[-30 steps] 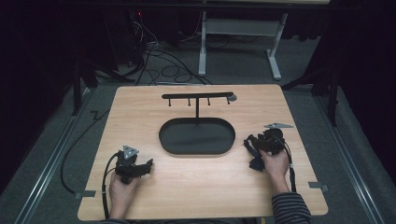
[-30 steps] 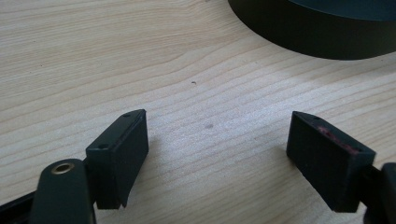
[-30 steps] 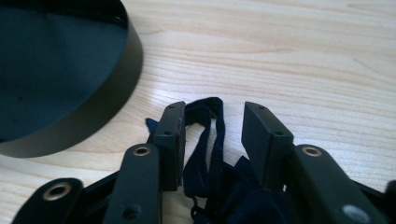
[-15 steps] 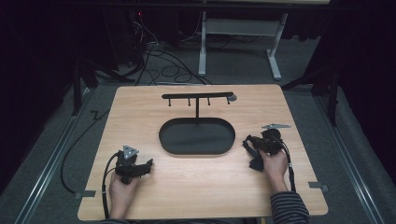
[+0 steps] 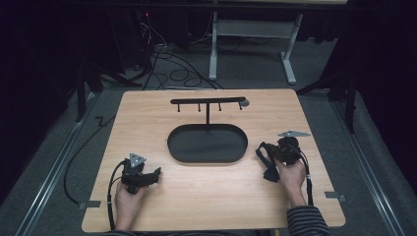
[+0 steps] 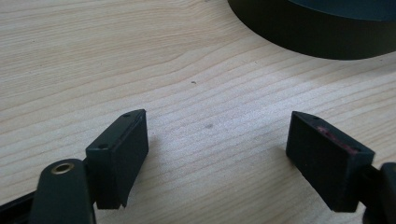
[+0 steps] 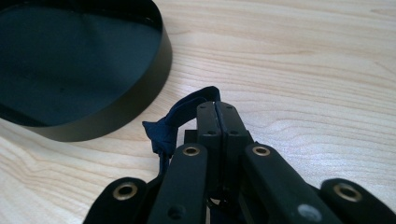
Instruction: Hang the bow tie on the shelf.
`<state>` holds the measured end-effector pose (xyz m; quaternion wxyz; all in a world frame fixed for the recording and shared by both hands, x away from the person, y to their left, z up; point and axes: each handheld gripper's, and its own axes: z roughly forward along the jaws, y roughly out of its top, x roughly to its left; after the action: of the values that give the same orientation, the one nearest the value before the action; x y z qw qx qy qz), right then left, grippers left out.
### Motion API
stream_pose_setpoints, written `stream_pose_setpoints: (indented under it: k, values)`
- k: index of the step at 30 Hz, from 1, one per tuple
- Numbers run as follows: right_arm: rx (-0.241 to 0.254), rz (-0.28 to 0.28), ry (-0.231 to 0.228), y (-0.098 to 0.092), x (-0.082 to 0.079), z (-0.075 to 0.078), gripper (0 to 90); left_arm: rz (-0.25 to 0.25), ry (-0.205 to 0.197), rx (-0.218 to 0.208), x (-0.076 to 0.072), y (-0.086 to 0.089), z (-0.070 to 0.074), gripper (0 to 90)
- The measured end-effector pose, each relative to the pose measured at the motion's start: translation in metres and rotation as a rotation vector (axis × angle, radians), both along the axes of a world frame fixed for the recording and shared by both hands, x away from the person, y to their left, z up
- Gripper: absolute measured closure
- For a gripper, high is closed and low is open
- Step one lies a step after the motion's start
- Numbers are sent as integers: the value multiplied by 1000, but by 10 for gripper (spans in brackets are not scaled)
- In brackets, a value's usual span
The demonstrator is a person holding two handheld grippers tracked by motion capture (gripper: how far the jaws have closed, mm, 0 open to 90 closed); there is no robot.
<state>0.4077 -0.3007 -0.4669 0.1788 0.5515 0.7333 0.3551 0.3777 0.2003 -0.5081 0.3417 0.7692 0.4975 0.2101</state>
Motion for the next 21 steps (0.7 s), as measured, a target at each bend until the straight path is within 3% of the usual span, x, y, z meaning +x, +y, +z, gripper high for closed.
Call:
stream_pose_setpoints:
  k: [13,21]
  values:
    - [-1,48,-95,6,-15,24,900,-2,1,2,0,0,0,212]
    - [7,71,-123,13,-19,33,900,-2,0,3,0,0,0,212]
